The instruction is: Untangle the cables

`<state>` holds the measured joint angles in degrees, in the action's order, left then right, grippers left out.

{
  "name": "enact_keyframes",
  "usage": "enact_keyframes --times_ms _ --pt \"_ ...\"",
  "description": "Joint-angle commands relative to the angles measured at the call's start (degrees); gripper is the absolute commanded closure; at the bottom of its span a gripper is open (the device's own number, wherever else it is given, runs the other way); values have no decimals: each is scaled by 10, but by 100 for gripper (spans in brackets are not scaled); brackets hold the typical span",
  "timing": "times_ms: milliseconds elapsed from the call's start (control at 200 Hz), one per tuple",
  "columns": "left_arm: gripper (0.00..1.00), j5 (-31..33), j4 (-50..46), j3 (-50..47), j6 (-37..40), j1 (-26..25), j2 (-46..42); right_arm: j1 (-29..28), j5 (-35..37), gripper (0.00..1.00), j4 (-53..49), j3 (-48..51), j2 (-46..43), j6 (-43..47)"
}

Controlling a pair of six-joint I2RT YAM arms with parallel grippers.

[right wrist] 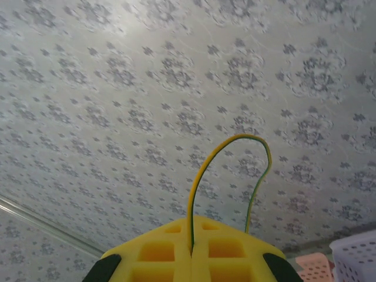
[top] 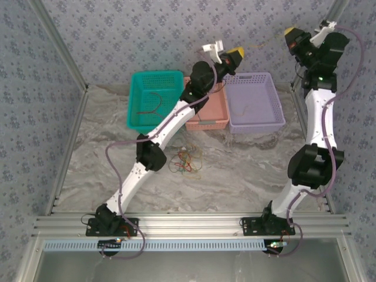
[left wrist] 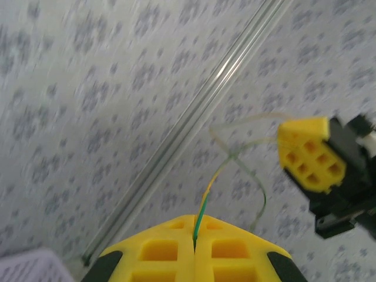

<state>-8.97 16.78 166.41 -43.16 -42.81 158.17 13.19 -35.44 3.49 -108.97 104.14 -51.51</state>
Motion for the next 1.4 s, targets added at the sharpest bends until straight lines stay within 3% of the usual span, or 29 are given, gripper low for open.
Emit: enact_keyframes --times_ms 0,145,295,360,555,635,755,899,1094,1254,1394 --pt "95 -24 12 1 -23 -18 17 -6 -11 100 12 3 24 30" --pt "88 -36 5 1 -49 -22 30 -15 5 100 -7 13 37 62" --pt "71 -72 1 1 -77 -31 30 -20 23 100 -17 23 53 80" --pt "57 -84 -7 1 -88 -37 24 -22 38 100 -30 20 65 90" --pt "56 -123 -57 1 -81 -53 -15 -3 82 100 -39 31 68 87" --pt "46 -129 -126 2 -61 -51 -40 0 84 100 -35 33 49 90" --pt "40 -97 -263 2 10 -52 -85 -10 105 100 -56 16 11 119" --pt "39 7 -419 2 101 -55 -140 -11 139 100 -117 -49 -16 146" --pt "39 101 -589 1 142 -19 -184 -1 143 100 -177 -138 -10 150" --pt "41 124 -668 -2 190 -11 -210 5 140 100 -186 -160 -10 170" --pt "41 123 -668 -40 206 -4 -241 8 137 100 -199 -190 0 174"
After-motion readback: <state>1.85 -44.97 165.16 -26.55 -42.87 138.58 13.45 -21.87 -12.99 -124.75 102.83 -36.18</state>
